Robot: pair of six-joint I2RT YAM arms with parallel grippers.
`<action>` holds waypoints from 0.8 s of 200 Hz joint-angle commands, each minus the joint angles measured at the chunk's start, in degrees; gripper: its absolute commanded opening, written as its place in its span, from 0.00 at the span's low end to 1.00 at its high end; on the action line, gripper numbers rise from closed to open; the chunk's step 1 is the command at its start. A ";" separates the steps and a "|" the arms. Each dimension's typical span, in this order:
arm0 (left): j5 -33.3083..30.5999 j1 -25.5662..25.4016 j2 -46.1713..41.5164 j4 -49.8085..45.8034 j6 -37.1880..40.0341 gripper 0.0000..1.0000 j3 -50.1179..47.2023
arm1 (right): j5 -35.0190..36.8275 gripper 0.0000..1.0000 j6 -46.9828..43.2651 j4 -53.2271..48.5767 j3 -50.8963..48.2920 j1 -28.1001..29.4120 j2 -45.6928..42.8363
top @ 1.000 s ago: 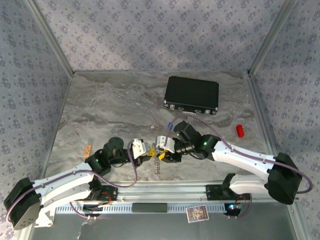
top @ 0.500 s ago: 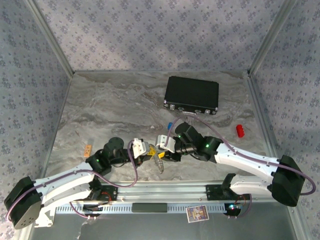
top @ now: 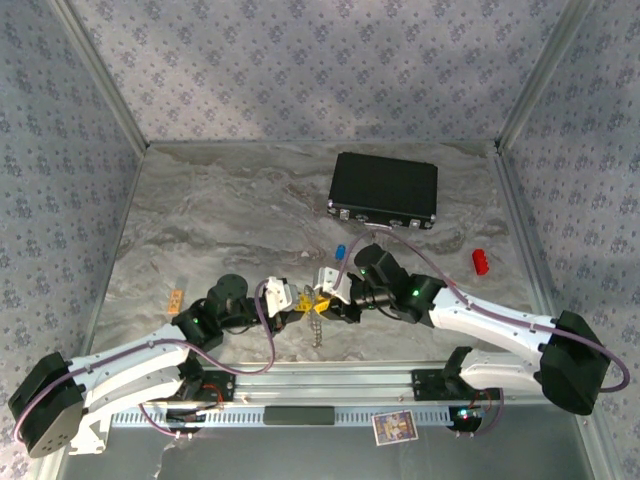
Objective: Put the keys on the keyring
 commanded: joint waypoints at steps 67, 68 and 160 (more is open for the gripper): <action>3.63 -0.06 0.40 4.10 0.50 0.00 -0.16 | -4.96 0.13 0.20 1.60 -0.06 -0.55 0.55; 3.63 -0.10 0.37 4.14 0.48 0.00 -0.12 | -4.96 0.12 0.18 1.59 0.00 -0.59 0.56; 1.20 -0.05 -4.57 -12.64 6.45 0.30 3.65 | -0.15 0.00 -5.06 -12.37 6.73 0.68 1.65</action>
